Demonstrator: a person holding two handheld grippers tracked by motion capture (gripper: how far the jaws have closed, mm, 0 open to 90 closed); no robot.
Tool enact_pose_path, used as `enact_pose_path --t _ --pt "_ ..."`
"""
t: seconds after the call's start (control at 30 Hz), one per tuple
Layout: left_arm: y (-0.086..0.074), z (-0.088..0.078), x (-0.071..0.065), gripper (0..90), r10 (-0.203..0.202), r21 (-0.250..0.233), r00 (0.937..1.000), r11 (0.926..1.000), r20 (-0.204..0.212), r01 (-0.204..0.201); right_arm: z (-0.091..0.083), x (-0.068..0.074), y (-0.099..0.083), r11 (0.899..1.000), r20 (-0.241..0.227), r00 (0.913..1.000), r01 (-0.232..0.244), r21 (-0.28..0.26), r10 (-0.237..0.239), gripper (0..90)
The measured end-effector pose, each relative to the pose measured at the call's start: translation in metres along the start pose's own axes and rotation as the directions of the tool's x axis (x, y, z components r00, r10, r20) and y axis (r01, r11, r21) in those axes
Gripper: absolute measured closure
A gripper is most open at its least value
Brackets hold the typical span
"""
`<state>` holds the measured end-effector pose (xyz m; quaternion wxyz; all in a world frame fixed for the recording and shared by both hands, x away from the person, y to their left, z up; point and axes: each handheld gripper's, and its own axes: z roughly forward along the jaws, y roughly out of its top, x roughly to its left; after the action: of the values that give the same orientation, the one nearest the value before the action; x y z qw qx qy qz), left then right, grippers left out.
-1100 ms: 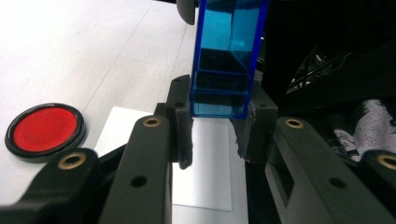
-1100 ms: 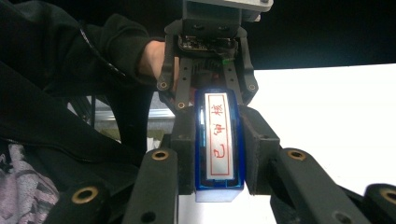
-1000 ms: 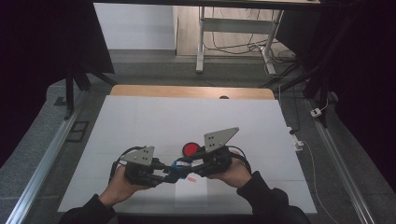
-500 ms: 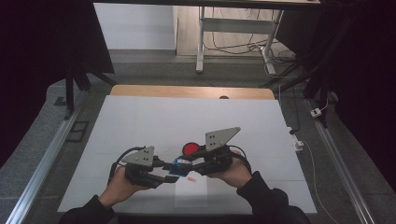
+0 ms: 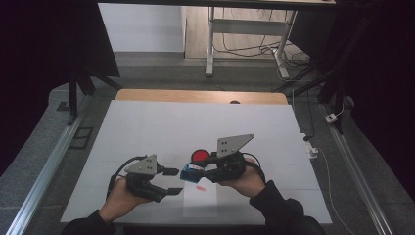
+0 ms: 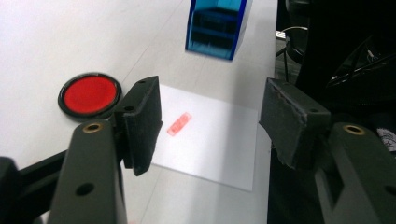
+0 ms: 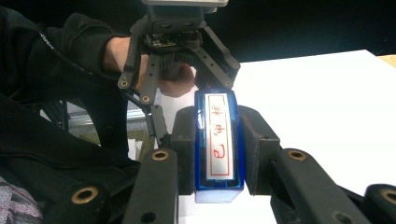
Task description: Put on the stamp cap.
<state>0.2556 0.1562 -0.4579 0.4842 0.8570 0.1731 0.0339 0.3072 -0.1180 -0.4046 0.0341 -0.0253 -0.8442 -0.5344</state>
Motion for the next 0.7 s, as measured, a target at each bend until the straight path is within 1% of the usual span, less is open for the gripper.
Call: enact_pose_path --t 0.13,0.23,0.33,0.43,0.5,0.57,0.7 --pt "-0.005 -0.006 -0.001 32.6 -0.033 0.002 0.9991 0.9994 -0.025 0.033 -0.001 0.002 0.0 1.0 0.026 0.9996 0.004 0.004 -0.005 70.6" --pt "-0.009 -0.01 -0.001 29.5 -0.054 0.0 0.9977 0.9985 -0.04 0.054 -0.001 0.003 0.0 1.0 0.037 0.9993 0.007 0.019 -0.007 70.5" --pt "-0.012 -0.013 -0.003 26.1 -0.064 0.01 0.9962 0.9978 -0.058 0.065 -0.002 0.004 -0.001 1.0 0.053 0.9985 0.01 0.025 -0.012 70.5" --pt "-0.015 -0.017 -0.006 22.6 -0.085 0.013 0.9937 0.9962 -0.072 0.087 -0.002 0.005 -0.001 0.999 0.074 0.9972 0.007 0.037 -0.01 70.4" --pt "-0.018 -0.02 -0.007 19.9 -0.099 0.015 0.9907 0.9948 -0.093 0.101 -0.003 0.006 -0.002 0.999 0.084 0.9964 0.004 0.041 -0.007 70.4" --pt "-0.022 -0.024 -0.009 17.6 -0.116 0.013 0.9878 0.993 -0.104 0.118 -0.003 0.007 -0.002 0.999 0.097 0.9952 0.005 0.047 -0.01 70.3" --pt "-0.03 -0.034 -0.01 14.0 -0.158 -0.01 0.9792 0.9874 -0.128 0.158 -0.004 0.008 -0.004 0.998 0.126 0.9919 0.008 0.064 -0.016 70.1"
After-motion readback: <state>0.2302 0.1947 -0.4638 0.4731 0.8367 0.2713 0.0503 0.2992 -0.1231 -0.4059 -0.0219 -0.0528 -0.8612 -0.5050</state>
